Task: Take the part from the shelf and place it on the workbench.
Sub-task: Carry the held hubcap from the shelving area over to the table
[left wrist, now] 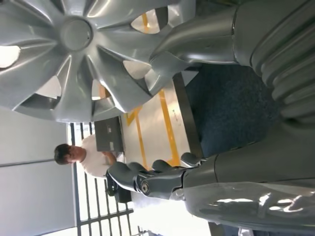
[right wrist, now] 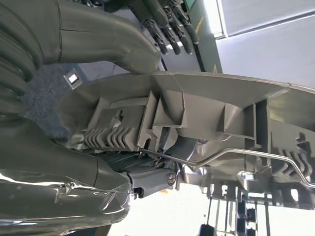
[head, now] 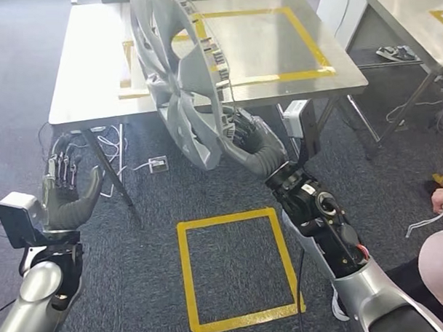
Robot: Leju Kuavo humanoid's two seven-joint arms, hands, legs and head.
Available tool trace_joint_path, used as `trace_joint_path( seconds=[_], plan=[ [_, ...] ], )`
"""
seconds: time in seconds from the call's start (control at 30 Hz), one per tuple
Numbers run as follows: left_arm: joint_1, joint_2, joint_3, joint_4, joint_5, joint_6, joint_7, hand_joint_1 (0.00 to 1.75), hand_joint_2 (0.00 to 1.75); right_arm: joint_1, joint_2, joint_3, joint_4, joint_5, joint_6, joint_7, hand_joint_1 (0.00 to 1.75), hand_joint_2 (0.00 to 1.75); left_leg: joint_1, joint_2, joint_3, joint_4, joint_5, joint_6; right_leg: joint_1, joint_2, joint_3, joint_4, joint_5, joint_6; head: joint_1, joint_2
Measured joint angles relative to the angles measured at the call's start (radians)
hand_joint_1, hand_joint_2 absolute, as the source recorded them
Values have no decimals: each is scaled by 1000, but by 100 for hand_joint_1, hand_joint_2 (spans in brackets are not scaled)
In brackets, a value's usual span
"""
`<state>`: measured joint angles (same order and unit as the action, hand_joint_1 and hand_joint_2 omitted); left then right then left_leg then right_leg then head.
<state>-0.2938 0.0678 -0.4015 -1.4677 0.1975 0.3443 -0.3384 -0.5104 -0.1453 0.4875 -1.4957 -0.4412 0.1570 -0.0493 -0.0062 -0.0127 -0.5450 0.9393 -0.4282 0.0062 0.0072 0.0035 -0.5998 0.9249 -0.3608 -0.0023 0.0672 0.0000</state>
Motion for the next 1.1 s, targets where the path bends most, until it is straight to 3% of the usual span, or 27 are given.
trace_joint_path(
  seconds=[0.07, 0.1, 0.2, 0.23, 0.27, 0.37, 0.43, 0.57, 0.6, 0.7, 0.73, 0.77, 0.8, 0.87, 0.93, 1.03, 1.1],
  plan=[
    [-3, 0, 0, 0, 0, -1, -1, 0, 175, -10, 0, -2, 5, 2, -2, -3, 175, 175, 1, 2, -12, 33, -11, -10, -4, 0, 17, -8, -1, -8, -4, 0],
    [-5, 0, 0, 0, -1, -2, -2, 0, 175, -14, 0, -3, 9, 5, -3, -5, 175, 175, 4, 3, -38, 79, -23, -17, -7, 1, 26, -12, -4, -11, -8, 0],
    [-3, 0, -1, 2, -1, -3, -3, 0, 175, -19, 0, -2, 25, 14, -3, -16, 175, 175, 12, 4, -175, 272, -83, -31, -8, 2, 41, -12, -20, -16, -21, 0],
    [-3, 0, -1, 4, -1, -4, -3, 0, 175, -19, 0, -2, 31, 15, -2, -21, 175, 175, 14, 5, -207, 298, -89, -33, -8, 3, 47, -11, -27, -15, -25, 0],
    [-3, 0, -1, 6, -1, -6, -4, 0, 175, -20, 0, -2, 38, 17, -2, -26, 175, 175, 15, 5, -218, 285, -75, -33, -8, 3, 55, -10, -35, -14, -29, 0],
    [-7, 0, -1, 10, 0, -12, -12, 0, 175, -30, 0, -4, 63, 28, -3, -44, 175, 175, 15, 7, -161, 81, 65, -25, -7, 5, 86, -4, -67, -5, -41, 0],
    [-11, 0, -1, 14, 2, -14, -18, 0, 175, -46, 0, -6, 84, 37, -5, -59, 175, 175, 10, 8, -132, -4, 112, -13, -4, 6, 93, 0, -84, 6, -45, 0],
    [-21, -3, -2, 21, 5, -21, -28, 0, 175, -81, 0, -16, 119, 64, -13, -83, 175, 175, 8, 8, -110, -12, 101, 16, -6, 6, 94, 31, -111, 28, -40, 0],
    [-24, -4, -2, 22, 6, -22, -30, 0, 175, -90, 0, -20, 130, 71, -17, -87, 175, 175, 9, 7, -102, -12, 97, 21, -8, 5, 73, 73, -125, 32, -36, 0],
    [-27, -9, -2, 30, 9, -24, -33, 0, 175, -110, 0, -29, 172, 93, -25, -106, 175, 175, 9, 5, -84, -12, 78, 28, -10, 4, -53, 280, -191, 38, -23, 0],
    [-26, -10, -2, 33, 9, -24, -34, 0, 175, -116, 0, -31, 188, 101, -26, -113, 175, 175, 9, 4, -75, -11, 70, 27, -10, 4, -85, 318, -203, 40, -20, 0],
    [-26, -11, -2, 36, 10, -24, -34, 0, 175, -123, 0, -35, 204, 107, -26, -119, 175, 175, 9, 3, -65, -10, 62, 26, -12, 3, -99, 317, -194, 42, -17, 0],
    [-27, -12, -2, 39, 10, -25, -35, 0, 175, -132, 0, -38, 219, 113, -26, -122, 175, 175, 9, 2, -54, -8, 53, 25, -13, 3, -94, 277, -162, 43, -13, 0],
    [-28, -15, -2, 42, 10, -26, -36, 0, 175, -149, 0, -46, 245, 118, -25, -125, 175, 175, 9, 0, -28, -5, 32, 19, -15, 3, -54, 131, -58, 40, -5, 0],
    [-31, -16, -2, 45, 10, -29, -37, 0, 175, -162, 0, -52, 269, 120, -24, -126, 175, 175, 8, -1, -18, -3, 18, 11, -11, 2, -18, 27, -1, 29, -1, 0],
    [-34, -18, -2, 50, 12, -30, -37, 0, 175, -176, 1, -56, 290, 120, -24, -131, 175, 175, 5, -1, -19, 5, 9, -3, -8, 4, 3, 6, -4, 10, -3, 0],
    [-38, -18, -3, 51, 12, -31, -39, 0, 175, -188, 2, -59, 307, 124, -26, -137, 175, 175, 6, 2, -46, 61, -3, -13, -12, 5, 18, 0, -8, 1, -9, 0]
  ],
)
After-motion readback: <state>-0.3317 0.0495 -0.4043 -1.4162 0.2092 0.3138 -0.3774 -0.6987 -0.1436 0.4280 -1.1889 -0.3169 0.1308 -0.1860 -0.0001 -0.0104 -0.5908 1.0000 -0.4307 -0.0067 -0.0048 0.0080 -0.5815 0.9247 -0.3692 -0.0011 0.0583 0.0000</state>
